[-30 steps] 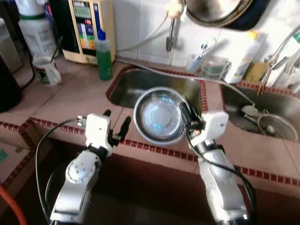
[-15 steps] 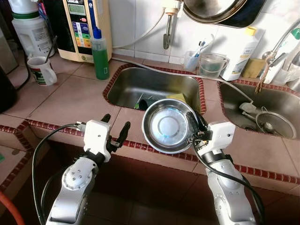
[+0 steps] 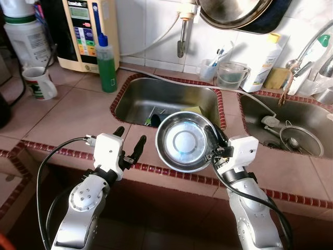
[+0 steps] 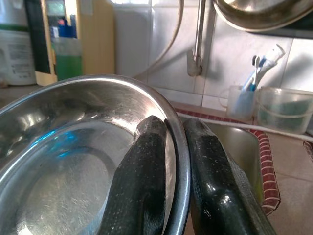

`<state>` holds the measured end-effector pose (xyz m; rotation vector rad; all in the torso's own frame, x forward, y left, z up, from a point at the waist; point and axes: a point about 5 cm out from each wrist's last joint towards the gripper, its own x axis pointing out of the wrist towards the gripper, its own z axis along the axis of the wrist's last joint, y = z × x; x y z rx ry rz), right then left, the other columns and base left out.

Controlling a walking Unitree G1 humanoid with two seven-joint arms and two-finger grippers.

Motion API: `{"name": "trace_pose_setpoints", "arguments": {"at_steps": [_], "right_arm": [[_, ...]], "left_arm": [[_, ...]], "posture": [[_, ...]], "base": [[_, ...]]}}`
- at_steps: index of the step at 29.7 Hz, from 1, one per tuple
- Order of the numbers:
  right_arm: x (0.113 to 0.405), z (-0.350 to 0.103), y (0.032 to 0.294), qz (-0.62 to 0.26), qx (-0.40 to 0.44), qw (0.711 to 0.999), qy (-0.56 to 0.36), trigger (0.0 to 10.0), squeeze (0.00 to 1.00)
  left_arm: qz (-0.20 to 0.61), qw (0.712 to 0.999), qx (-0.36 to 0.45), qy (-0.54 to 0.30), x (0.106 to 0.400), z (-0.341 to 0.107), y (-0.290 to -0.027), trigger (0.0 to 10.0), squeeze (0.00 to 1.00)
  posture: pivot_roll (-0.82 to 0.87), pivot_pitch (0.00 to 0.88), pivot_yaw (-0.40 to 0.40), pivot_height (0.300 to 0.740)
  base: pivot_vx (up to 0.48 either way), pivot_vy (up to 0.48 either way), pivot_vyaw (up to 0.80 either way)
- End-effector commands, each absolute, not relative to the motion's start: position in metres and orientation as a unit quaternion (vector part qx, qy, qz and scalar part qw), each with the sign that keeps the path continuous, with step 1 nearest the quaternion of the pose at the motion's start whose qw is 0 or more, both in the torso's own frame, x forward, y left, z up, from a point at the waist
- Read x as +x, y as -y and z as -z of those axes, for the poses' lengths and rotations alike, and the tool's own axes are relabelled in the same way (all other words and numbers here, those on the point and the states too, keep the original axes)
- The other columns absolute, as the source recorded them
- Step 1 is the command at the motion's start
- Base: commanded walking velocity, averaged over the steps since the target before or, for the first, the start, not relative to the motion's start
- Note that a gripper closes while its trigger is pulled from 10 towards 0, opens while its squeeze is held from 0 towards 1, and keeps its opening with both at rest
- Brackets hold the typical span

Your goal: Kitchen organization

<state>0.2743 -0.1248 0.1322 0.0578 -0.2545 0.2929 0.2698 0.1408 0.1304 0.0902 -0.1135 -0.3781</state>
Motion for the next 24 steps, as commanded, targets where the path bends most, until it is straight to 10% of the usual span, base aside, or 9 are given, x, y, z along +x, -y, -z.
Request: {"name": "trace_pose_setpoints", "arguments": {"at_steps": [1,24], "right_arm": [[0.2738,-0.1382,0.1269,-0.145,0.024,0.979,0.138,10.0,0.0],[0.2714,-0.1367,0.1262,-0.145,0.022,0.98,0.136,10.0,0.0]], "left_arm": [[0.201,0.976,0.045,0.065,0.2695,-0.1343,-0.1355,10.0,0.0],[0.206,0.976,0.044,0.061,0.267,-0.1344,-0.1338,10.0,0.0]], "posture": [[-0.11,0.018,-0.065,0.74],[-0.11,0.034,-0.056,0.74]], "base": [[0.349,0.0,0.0],[0.27,0.0,0.0]]}}
